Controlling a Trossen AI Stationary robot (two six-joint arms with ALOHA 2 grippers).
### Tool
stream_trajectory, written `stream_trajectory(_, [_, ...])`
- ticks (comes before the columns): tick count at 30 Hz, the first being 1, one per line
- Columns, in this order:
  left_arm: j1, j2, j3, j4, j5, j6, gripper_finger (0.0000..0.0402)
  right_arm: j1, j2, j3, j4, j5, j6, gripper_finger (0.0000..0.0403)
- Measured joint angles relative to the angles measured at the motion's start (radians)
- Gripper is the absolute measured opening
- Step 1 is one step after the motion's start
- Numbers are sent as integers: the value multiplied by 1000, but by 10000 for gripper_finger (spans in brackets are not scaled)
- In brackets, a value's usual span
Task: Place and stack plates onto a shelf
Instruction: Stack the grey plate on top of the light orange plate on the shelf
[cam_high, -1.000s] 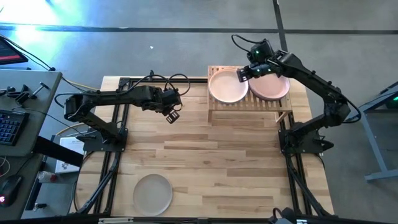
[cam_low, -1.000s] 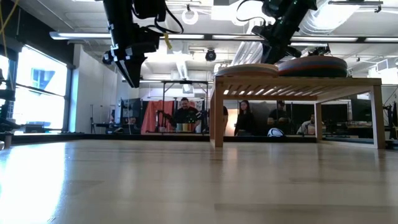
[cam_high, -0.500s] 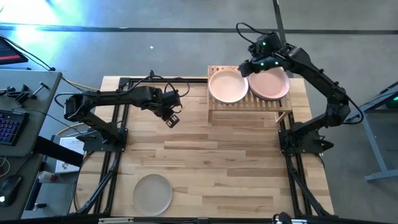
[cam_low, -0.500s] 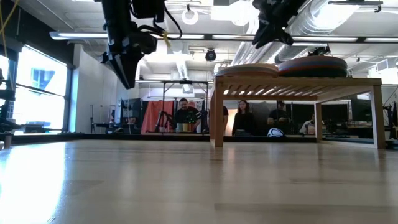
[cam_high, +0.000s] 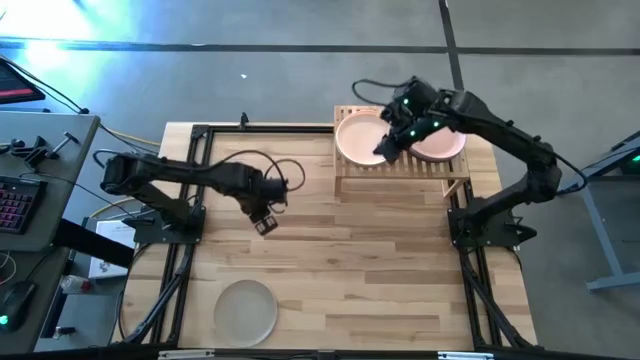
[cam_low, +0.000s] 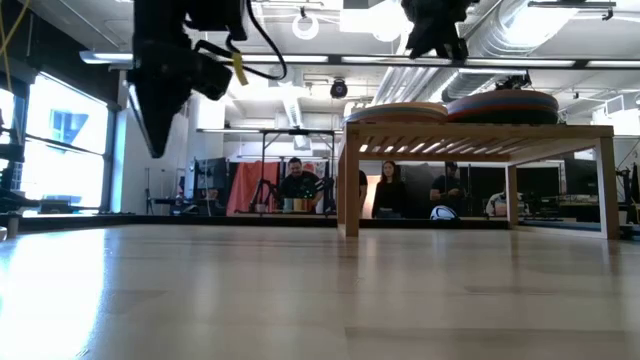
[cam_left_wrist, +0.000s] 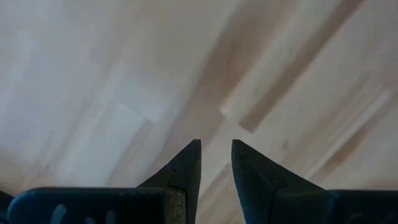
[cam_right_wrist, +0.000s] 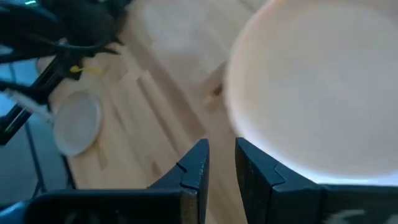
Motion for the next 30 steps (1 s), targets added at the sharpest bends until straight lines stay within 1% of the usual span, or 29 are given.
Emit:
stream_trajectory(4, [-63,0,-26,-3,10,-26,78,94,0,0,10,0,28,57])
stream_trajectory(6, [-97,0,-27,-1,11,-49,78,142,0,0,25,16,53,57])
stream_trajectory(10, [-174,0,-27,1,11,-102,78,228,0,0,45,103,140,57])
stream_trajectory(17, [-334,0,-27,4,11,-158,78,356,0,0,45,205,311,57])
stream_trajectory(26, [-553,0,-27,42,10,-134,78,533,0,0,46,364,499,57])
stream_trajectory(30, [-637,0,-27,88,2,-152,78,602,0,0,46,439,539,57])
